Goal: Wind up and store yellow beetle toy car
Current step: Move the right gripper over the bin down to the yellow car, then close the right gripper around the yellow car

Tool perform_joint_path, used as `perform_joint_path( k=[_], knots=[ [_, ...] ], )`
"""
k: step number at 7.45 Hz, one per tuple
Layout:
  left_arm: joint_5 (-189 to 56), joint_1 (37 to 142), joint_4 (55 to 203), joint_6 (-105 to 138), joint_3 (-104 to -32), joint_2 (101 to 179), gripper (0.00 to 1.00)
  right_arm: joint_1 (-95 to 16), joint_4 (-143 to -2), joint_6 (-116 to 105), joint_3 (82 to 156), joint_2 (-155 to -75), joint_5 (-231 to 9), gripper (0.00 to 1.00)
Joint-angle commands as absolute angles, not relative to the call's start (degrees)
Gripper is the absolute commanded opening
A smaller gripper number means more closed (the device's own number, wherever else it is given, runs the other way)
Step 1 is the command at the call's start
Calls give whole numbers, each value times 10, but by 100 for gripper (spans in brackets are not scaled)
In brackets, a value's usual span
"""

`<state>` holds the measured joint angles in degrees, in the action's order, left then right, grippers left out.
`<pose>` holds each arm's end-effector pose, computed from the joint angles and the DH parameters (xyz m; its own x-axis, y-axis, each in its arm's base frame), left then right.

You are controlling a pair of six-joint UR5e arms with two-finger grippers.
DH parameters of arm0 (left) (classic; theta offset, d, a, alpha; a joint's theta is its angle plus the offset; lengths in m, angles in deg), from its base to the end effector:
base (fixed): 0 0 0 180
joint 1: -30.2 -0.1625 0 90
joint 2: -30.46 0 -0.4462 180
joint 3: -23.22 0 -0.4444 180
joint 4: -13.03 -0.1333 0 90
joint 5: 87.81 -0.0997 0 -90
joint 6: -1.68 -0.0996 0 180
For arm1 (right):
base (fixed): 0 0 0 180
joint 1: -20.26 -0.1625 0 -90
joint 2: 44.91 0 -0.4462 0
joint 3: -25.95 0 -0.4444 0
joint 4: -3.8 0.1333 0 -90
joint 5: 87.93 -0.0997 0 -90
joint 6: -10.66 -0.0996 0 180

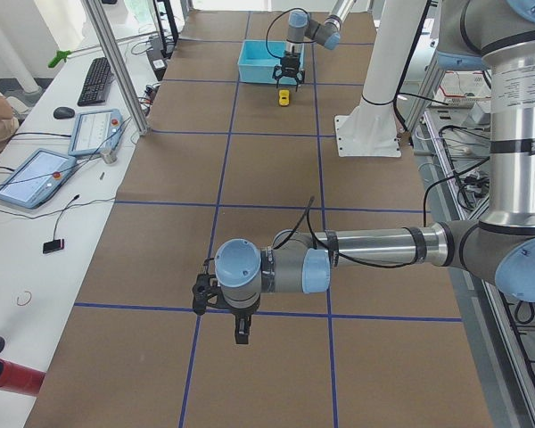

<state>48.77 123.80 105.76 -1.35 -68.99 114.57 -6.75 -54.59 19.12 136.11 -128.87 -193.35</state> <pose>-0.0920 -0.4914 0.7050 0.6876 -0.0024 -0.7261 0.0265 0.9994 0.0218 -0.4683 -0.3586 0.3768 0.1649 -0.9862 0.0156 0.5044 0.0979 0.8579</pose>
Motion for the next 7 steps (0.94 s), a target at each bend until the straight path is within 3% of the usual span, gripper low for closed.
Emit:
perform_joint_path(
  k=[1,7],
  knots=[
    [487,1238,1058,-13,-690,1146,100,-74,-546,194,1330,-1267,-1936,99],
    [487,1238,1058,-13,-690,1146,100,-72,-543,191,1320,-1270,-1938,99]
  ],
)
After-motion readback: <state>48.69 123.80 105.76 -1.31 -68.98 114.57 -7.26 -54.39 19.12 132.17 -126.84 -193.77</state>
